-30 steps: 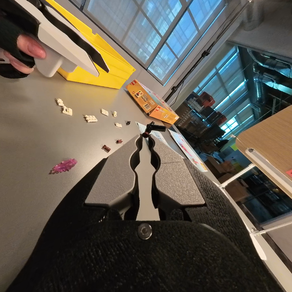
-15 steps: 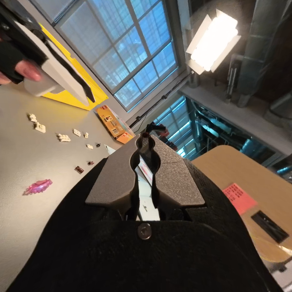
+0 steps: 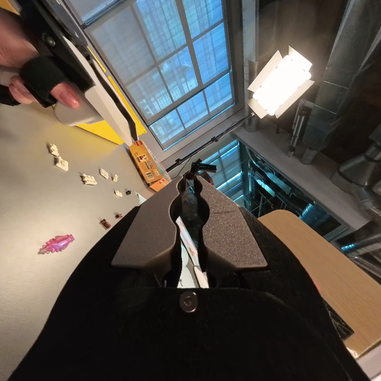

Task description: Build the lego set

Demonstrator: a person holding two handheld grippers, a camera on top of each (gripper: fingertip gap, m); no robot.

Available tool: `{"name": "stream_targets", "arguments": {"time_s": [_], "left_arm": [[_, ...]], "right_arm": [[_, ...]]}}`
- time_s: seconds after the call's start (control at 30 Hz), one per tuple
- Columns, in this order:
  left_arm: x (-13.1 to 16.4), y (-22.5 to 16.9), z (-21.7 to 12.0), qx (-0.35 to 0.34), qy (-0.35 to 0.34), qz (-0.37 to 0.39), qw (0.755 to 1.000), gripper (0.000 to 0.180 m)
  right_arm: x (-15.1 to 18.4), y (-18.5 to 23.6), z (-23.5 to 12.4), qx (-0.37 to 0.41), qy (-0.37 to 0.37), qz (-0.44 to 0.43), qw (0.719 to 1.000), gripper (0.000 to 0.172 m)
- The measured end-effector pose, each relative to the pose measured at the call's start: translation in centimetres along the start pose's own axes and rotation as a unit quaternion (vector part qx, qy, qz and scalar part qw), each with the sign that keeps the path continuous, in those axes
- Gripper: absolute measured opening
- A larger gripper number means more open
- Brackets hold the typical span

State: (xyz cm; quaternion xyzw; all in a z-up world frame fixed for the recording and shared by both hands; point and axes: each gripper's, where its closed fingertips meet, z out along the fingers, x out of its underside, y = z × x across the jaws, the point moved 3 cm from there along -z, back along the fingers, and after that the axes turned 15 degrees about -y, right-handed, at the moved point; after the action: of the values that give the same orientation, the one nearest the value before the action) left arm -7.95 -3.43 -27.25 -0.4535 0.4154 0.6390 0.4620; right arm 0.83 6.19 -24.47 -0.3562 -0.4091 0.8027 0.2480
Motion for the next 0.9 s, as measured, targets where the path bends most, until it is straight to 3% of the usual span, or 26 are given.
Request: {"name": "stream_targets", "arguments": {"time_s": [0.9], "left_arm": [[-0.03,-0.02,-0.03,0.0,0.0,-0.002,1.0,0.035]], "right_arm": [[0.41,0.59,0.09,-0.014,0.006,0.007,1.0,0.005]]}}
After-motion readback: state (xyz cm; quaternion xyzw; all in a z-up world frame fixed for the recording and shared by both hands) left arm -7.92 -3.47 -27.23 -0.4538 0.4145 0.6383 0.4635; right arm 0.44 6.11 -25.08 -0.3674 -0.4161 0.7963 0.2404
